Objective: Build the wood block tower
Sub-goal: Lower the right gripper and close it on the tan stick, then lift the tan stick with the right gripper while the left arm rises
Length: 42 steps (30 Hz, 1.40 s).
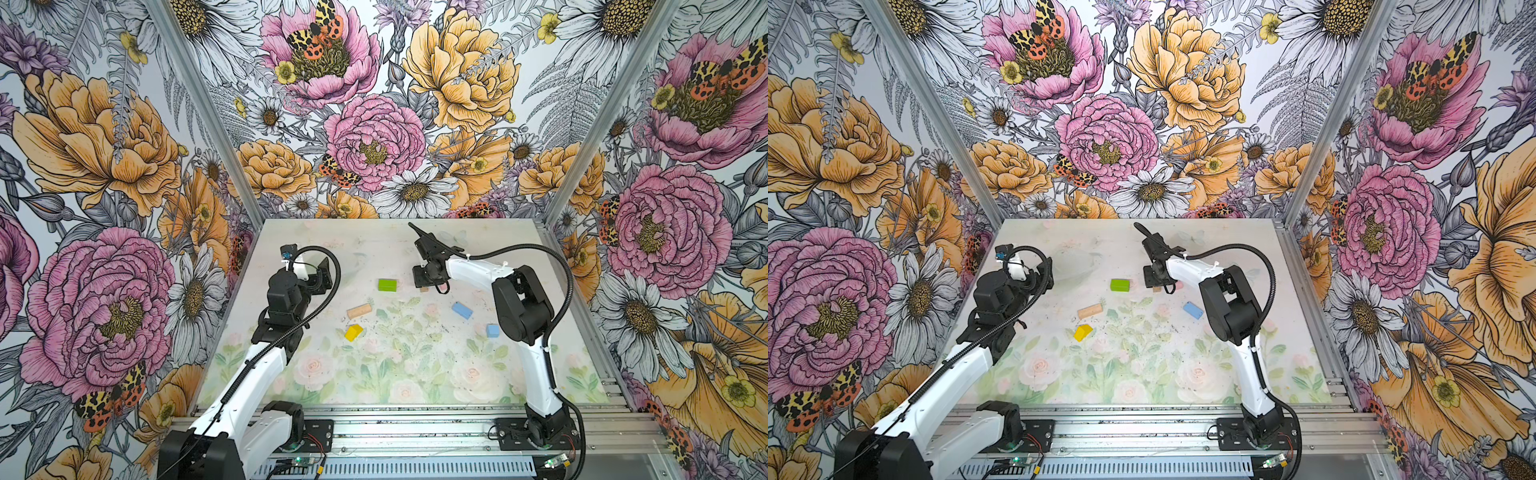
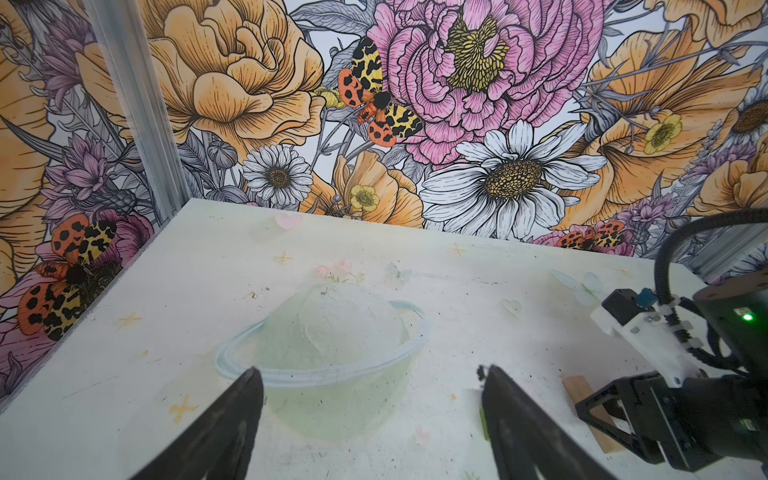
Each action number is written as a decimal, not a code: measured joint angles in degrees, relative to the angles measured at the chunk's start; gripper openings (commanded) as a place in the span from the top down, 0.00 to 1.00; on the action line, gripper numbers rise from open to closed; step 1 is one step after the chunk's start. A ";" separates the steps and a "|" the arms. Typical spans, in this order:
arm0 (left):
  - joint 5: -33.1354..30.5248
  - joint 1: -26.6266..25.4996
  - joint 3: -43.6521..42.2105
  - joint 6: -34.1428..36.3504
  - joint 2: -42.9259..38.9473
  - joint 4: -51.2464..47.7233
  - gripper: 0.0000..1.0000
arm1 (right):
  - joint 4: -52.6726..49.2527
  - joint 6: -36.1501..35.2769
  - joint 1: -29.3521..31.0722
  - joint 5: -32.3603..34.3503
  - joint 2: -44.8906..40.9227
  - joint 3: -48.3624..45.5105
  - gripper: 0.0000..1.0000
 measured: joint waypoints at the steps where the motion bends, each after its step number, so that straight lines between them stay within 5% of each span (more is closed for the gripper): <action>1: 0.00 0.00 0.00 0.00 0.00 0.00 0.16 | -0.24 -0.04 0.24 0.02 0.44 0.42 0.57; 13: 0.00 -0.61 0.00 0.00 -0.42 -0.33 0.16 | -2.73 -2.25 1.40 2.86 1.53 2.23 1.00; 34: 1.27 -1.84 0.00 -0.04 -0.68 -0.35 0.23 | -6.80 -12.98 8.61 -1.16 -11.26 -14.36 1.00; 42: 2.10 -2.47 0.02 -0.04 -0.68 -0.35 0.23 | -6.71 -13.86 9.25 -1.79 -11.30 -14.40 0.65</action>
